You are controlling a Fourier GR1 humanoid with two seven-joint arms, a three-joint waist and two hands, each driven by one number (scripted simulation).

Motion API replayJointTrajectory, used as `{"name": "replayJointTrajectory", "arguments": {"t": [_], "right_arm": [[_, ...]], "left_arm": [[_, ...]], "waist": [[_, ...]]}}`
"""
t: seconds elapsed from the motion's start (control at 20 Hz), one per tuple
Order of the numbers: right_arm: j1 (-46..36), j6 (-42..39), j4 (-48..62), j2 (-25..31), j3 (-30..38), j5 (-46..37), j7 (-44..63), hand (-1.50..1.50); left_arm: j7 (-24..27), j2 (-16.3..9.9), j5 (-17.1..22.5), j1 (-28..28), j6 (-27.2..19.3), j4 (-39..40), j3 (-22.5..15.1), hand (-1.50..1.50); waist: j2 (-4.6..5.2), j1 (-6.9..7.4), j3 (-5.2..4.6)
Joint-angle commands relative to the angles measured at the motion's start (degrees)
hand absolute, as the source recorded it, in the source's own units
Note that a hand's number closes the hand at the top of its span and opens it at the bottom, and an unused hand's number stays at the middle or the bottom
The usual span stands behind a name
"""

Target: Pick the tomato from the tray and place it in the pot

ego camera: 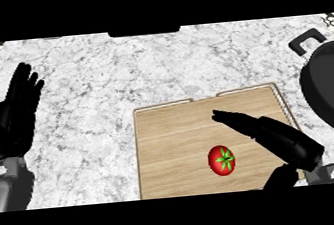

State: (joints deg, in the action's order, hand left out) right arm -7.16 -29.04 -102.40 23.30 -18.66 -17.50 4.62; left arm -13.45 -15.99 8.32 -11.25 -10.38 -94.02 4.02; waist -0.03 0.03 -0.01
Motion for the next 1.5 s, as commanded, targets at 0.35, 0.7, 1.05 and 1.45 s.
{"name": "replayJointTrajectory", "arguments": {"t": [0.35, 0.7, 1.05, 1.45], "right_arm": [[-0.23, 1.67, 7.69, -8.23, -0.92, -10.19, -4.43, -1.50], [2.80, 2.25, 11.53, -6.20, 0.16, -15.84, -9.70, -1.50], [3.15, 4.66, 13.18, -6.43, -3.89, -21.78, -17.32, 1.50], [0.03, 7.03, 16.39, -12.22, -3.31, -25.41, -18.67, 1.50]], "left_arm": [[0.01, 0.72, 0.41, -0.36, 3.97, -0.20, 3.40, 0.00], [-1.51, 3.20, -2.89, -0.62, 1.85, -1.78, 2.05, 0.00], [0.64, 4.03, -3.65, -0.25, 2.96, 0.22, 2.61, 0.00], [-3.81, 5.59, -5.41, -0.06, 1.99, -4.07, 1.21, 0.00]], "waist": [[0.04, 0.11, 0.01], [0.02, -0.03, 0.02], [0.05, -0.11, 0.02], [0.01, 0.05, 0.02]]}}
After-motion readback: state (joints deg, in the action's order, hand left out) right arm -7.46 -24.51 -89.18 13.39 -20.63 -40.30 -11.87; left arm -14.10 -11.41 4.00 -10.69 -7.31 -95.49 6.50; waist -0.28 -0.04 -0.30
